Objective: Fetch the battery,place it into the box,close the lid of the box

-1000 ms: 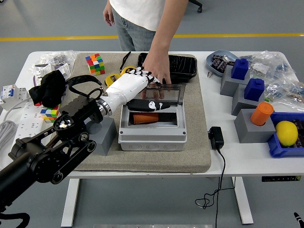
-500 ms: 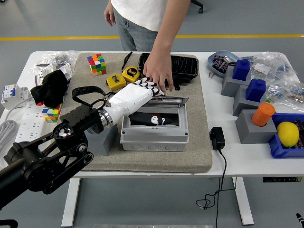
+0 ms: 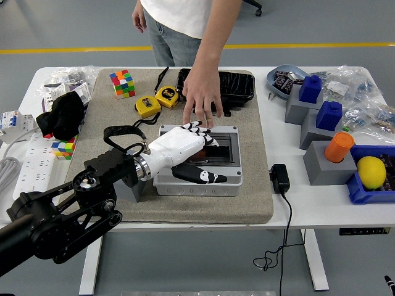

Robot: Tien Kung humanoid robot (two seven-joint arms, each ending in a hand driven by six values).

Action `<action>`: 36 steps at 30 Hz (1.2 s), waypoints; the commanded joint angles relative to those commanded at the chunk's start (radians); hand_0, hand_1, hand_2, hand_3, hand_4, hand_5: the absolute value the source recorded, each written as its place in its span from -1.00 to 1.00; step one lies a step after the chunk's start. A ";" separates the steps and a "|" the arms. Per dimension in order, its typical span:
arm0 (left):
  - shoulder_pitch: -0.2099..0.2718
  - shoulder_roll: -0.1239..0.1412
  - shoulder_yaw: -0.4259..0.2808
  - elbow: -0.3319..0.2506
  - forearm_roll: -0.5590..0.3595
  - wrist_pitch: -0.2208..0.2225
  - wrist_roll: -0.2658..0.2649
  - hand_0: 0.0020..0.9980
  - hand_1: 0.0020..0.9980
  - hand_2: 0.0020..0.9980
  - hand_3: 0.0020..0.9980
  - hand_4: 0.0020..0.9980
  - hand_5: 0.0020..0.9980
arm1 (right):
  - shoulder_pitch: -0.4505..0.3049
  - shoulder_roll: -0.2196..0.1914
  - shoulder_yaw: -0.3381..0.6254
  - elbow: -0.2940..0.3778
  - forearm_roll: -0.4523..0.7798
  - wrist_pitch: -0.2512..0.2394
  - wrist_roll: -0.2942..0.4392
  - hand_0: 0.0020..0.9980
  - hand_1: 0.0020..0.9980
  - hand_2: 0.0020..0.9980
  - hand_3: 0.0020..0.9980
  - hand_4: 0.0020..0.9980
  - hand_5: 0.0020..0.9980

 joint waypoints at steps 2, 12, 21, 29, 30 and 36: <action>0.002 -0.001 0.000 0.000 0.001 0.002 -0.001 1.00 0.86 0.59 0.49 1.00 1.00 | 0.000 -0.001 0.000 0.001 0.000 0.001 0.000 0.35 0.18 0.20 0.31 1.00 1.00; 0.015 -0.005 -0.052 -0.016 0.019 0.010 -0.004 1.00 0.85 0.59 0.49 1.00 1.00 | -0.005 0.002 -0.002 0.001 0.001 0.003 0.000 0.35 0.18 0.20 0.31 1.00 1.00; 0.067 -0.008 -0.215 -0.077 -0.054 0.041 -0.067 1.00 0.84 0.60 0.49 1.00 1.00 | -0.006 0.004 -0.001 0.000 -0.001 0.003 0.001 0.35 0.18 0.20 0.31 1.00 1.00; 0.134 -0.030 -0.461 -0.162 -0.359 0.023 -0.148 1.00 0.85 0.63 0.50 1.00 1.00 | -0.006 0.009 0.001 0.000 -0.003 0.005 -0.001 0.35 0.18 0.20 0.31 1.00 1.00; 0.140 -0.032 -0.491 -0.173 -0.402 0.023 -0.149 1.00 0.85 0.66 0.52 1.00 1.00 | -0.006 0.009 0.001 0.000 -0.003 0.006 -0.001 0.35 0.18 0.20 0.31 1.00 1.00; 0.181 -0.055 -0.681 -0.221 -0.653 0.035 -0.162 0.93 0.84 0.66 0.53 1.00 1.00 | -0.006 0.011 0.001 0.000 -0.002 0.005 -0.001 0.35 0.18 0.20 0.31 1.00 1.00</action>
